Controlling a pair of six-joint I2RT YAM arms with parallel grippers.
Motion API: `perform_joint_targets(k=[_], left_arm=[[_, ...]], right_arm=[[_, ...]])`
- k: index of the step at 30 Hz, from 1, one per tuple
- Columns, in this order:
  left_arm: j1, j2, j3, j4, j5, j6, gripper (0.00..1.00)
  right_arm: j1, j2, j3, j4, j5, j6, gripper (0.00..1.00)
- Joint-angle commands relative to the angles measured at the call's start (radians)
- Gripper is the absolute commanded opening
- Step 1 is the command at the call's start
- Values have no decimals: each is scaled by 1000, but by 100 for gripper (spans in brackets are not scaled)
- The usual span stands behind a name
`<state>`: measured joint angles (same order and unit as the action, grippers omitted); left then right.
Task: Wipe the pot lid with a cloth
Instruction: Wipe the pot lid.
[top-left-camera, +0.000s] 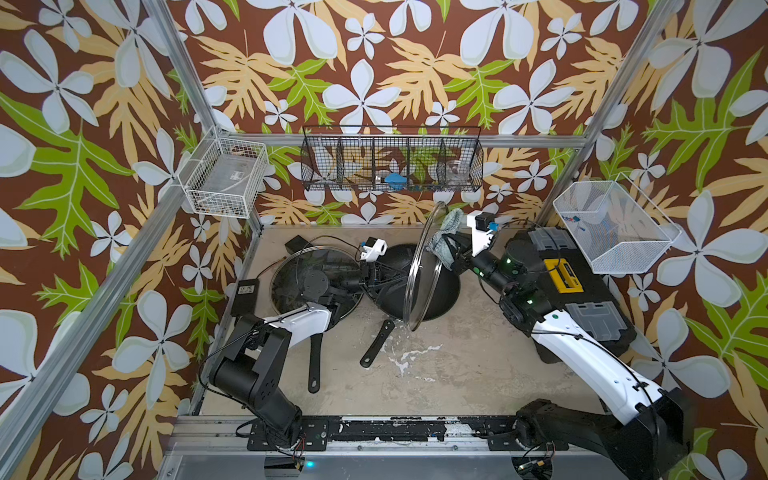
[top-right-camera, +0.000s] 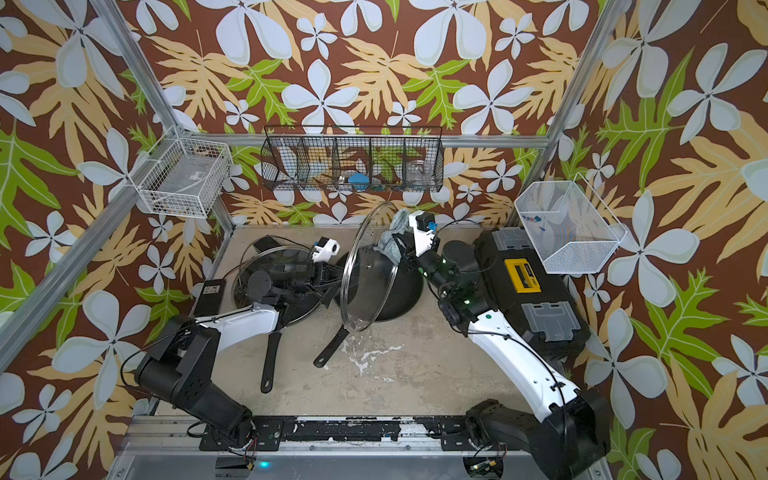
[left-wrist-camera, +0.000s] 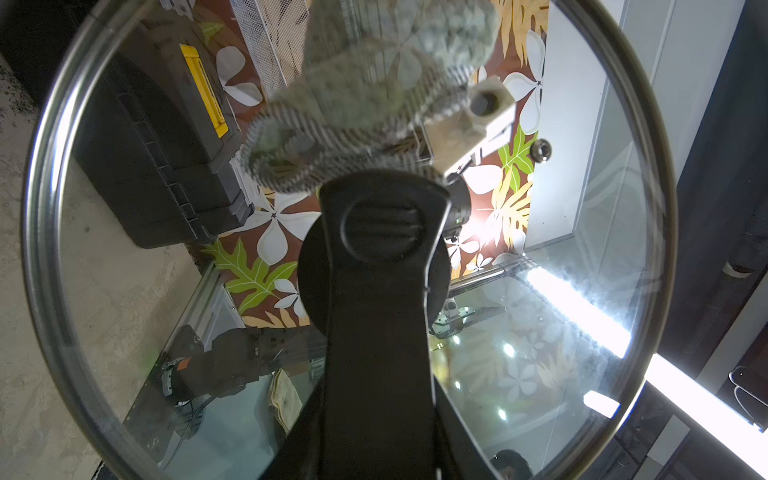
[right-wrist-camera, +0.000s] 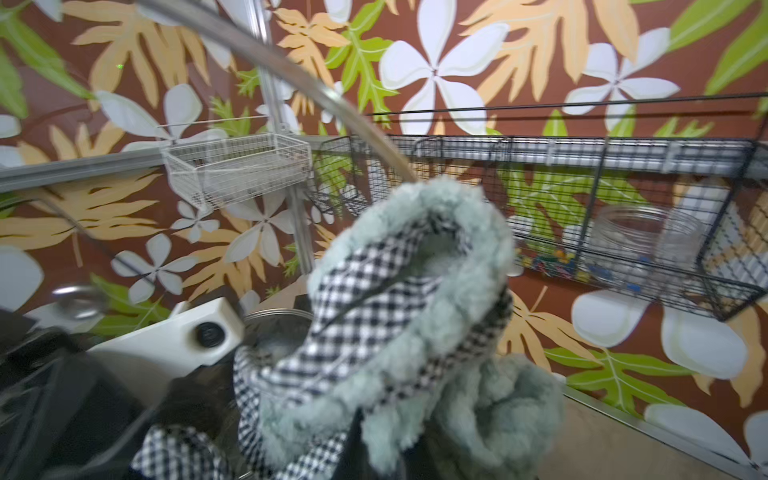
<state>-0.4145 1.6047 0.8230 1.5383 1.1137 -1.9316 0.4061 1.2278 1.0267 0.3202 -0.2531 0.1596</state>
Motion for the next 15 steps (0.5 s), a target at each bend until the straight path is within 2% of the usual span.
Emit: perform_joint_targets(k=[1,4,8,15], left_arm=[[-1,-12,15,298,-38,16,0],[-1,-9,16,307,-38,8,0],[-1,-4,16,307,-38,8,0],[2,1,22,307,-40,5,0]], right_arm=[[-47,32,24,6,16,60,0],[-59,43,35,-32,-4,41,0],[-45,-4,3,3,-162,31,0],[126,-123,-33,-62,-240,-99,0]])
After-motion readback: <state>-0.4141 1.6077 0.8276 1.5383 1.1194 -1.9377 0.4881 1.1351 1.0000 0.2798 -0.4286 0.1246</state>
